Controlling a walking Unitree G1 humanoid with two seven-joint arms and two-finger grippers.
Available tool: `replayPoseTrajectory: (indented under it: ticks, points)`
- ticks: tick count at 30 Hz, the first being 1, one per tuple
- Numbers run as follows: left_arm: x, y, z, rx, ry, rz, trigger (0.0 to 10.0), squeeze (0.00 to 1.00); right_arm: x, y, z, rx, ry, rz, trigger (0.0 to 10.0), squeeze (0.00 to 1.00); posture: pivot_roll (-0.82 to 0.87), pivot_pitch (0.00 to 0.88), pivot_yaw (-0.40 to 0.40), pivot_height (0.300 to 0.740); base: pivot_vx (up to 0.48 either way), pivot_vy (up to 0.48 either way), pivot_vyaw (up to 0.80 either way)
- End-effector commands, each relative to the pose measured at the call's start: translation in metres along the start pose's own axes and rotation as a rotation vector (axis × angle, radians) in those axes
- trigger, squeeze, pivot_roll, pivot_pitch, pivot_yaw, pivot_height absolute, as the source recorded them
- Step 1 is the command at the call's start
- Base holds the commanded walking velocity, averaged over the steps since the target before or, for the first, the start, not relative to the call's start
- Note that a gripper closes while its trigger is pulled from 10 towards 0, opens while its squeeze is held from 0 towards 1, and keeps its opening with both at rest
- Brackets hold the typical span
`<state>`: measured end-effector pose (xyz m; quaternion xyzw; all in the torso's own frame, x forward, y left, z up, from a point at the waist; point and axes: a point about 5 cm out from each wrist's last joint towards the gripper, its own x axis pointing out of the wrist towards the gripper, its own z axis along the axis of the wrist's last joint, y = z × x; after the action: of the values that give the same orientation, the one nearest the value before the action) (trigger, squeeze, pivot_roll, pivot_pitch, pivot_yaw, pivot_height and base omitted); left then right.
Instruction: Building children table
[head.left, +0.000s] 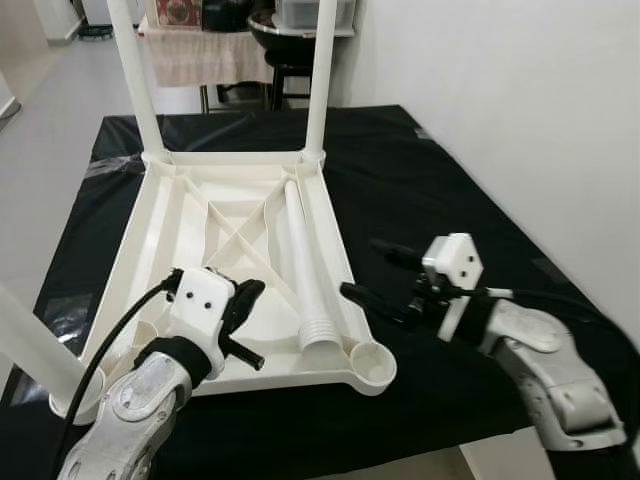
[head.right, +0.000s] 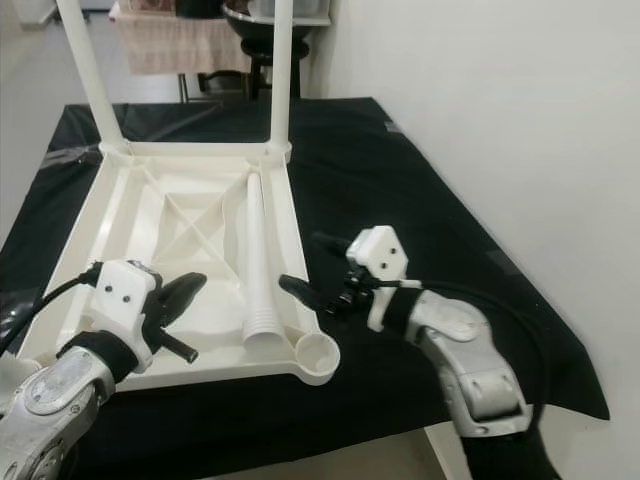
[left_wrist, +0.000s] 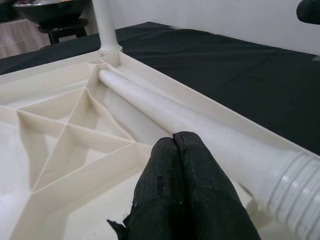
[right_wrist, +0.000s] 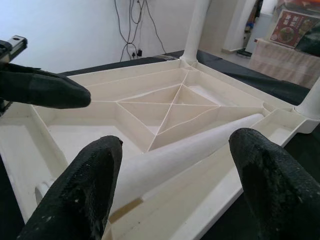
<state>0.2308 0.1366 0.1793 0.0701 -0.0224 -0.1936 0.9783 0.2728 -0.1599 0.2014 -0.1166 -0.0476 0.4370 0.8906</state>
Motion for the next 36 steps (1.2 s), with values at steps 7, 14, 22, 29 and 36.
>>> replayPoseTrajectory:
  ticks: [7, 14, 22, 29, 36]
  points:
    - [-0.005, -0.008, -0.003, -0.037, 0.027, -0.055, 10.0, 0.00, -0.014, 0.027, -0.001, -0.114, 0.091, 0.128, 10.0, 0.00, 0.00, 0.106, -0.059, 0.740, 0.000, 0.000, 0.00]
    - [-0.008, 0.000, -0.004, -0.030, 0.036, -0.008, 10.0, 0.00, -0.027, 0.037, -0.002, -0.148, 0.173, 0.242, 10.0, 0.00, 0.00, 0.107, -0.059, 0.740, 0.000, 0.000, 0.00]
    - [-0.002, 0.001, -0.001, -0.016, 0.027, 0.013, 10.0, 0.00, -0.010, 0.009, -0.004, -0.217, 0.162, 0.032, 10.0, 0.00, 0.00, 0.104, -0.066, 0.740, 0.000, 0.000, 0.00]
    - [0.001, -0.003, -0.002, -0.034, 0.048, -0.011, 10.0, 0.00, 0.005, -0.002, 0.003, -0.203, 0.105, -0.091, 10.0, 0.00, 0.00, 0.108, -0.066, 0.740, -0.204, 0.000, 0.00]
    - [0.003, 0.002, 0.003, -0.015, 0.006, 0.012, 10.0, 0.00, 0.013, 0.000, 0.001, -0.181, 0.089, -0.138, 10.0, 0.00, -0.01, 0.110, -0.068, 0.740, 0.000, 0.000, 0.00]
